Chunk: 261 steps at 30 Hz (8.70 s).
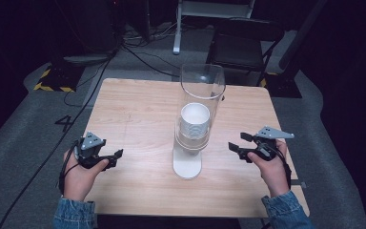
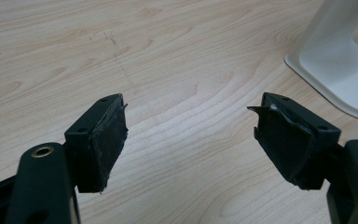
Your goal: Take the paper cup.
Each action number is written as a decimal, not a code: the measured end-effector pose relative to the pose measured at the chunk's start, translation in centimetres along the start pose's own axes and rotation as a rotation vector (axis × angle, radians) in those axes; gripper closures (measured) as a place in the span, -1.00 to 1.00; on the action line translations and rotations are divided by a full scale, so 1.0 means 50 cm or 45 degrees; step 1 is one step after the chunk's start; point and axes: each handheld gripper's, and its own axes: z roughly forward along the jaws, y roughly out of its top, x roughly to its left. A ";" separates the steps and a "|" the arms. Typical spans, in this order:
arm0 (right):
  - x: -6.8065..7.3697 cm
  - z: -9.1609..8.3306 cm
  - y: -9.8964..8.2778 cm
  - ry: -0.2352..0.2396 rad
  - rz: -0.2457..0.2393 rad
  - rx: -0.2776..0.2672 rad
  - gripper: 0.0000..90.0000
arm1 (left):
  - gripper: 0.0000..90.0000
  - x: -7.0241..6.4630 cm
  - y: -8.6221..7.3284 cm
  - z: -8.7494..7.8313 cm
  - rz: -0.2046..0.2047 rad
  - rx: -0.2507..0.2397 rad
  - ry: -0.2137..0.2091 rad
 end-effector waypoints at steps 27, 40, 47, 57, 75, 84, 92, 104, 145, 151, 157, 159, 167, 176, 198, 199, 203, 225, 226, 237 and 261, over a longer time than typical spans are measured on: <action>0.138 0.076 0.030 0.258 -0.141 0.049 -0.53 | -0.45 -0.004 0.000 0.004 0.021 0.021 -0.015; 0.170 0.129 0.022 0.293 -0.127 0.006 -0.63 | -0.45 -0.008 -0.006 0.015 0.015 0.048 -0.027; 0.184 0.156 0.019 0.277 -0.127 -0.036 -0.62 | -0.46 -0.008 -0.007 0.016 0.020 0.051 -0.031; 0.193 0.176 0.012 0.239 -0.134 -0.118 -0.53 | -0.46 -0.008 -0.007 0.017 0.023 0.050 -0.030; 0.194 0.182 0.003 0.201 -0.163 -0.167 -0.27 | -0.46 -0.009 -0.007 0.019 0.029 0.057 -0.025; 0.187 0.183 0.003 0.187 -0.211 -0.176 -0.26 | -0.46 -0.011 -0.007 0.019 0.035 0.061 -0.027; 0.181 0.184 0.001 0.186 -0.257 -0.183 -0.26 | -0.46 -0.010 -0.007 0.017 0.040 0.062 -0.026; 0.185 0.187 -0.004 0.154 -0.265 -0.205 -0.26 | -0.46 -0.010 -0.008 0.020 0.039 0.064 -0.026; 0.191 0.225 -0.076 0.187 -0.189 -0.004 -0.24 | -0.46 -0.012 0.001 0.032 0.045 0.061 -0.048; 0.186 0.227 -0.089 0.168 -0.169 0.030 -0.25 | -0.46 -0.013 0.003 0.034 0.041 0.061 -0.051; 0.185 0.230 -0.098 0.163 -0.164 0.053 -0.25 | -0.46 -0.014 0.005 0.037 0.044 0.059 -0.058; 0.185 0.231 -0.101 0.157 -0.166 0.057 -0.25 | -0.46 -0.014 0.005 0.037 0.045 0.060 -0.059; 0.184 0.230 -0.108 0.147 -0.167 0.060 -0.25 | -0.46 -0.013 0.008 0.040 0.048 0.061 -0.062; 0.181 0.212 -0.109 0.116 -0.181 0.065 -0.25 | -0.46 -0.016 0.014 0.052 0.046 0.067 -0.076; 0.140 0.133 -0.120 -0.025 -0.203 0.075 -0.25 | -0.49 -0.026 0.042 0.090 0.075 0.073 -0.121; 0.134 0.127 -0.117 -0.039 -0.205 0.064 -0.25 | -0.49 -0.025 0.043 0.091 0.081 0.071 -0.118; 0.125 0.118 -0.111 -0.059 -0.194 0.046 -0.25 | -0.49 -0.024 0.043 0.091 0.081 0.073 -0.120; 0.010 0.056 -0.056 -0.144 0.019 -0.071 -0.25 | -0.49 -0.024 0.023 0.078 0.059 0.096 -0.097; -0.001 0.054 -0.053 -0.151 0.040 -0.075 -0.25 | -0.50 -0.024 0.021 0.075 0.059 0.103 -0.095; -0.059 0.052 -0.043 -0.235 0.082 -0.056 -0.26 | -0.52 -0.022 -0.007 0.054 0.076 0.150 -0.066; -0.153 0.097 -0.079 -0.353 0.136 0.042 -0.27 | -0.55 -0.020 -0.040 0.035 0.090 0.210 -0.043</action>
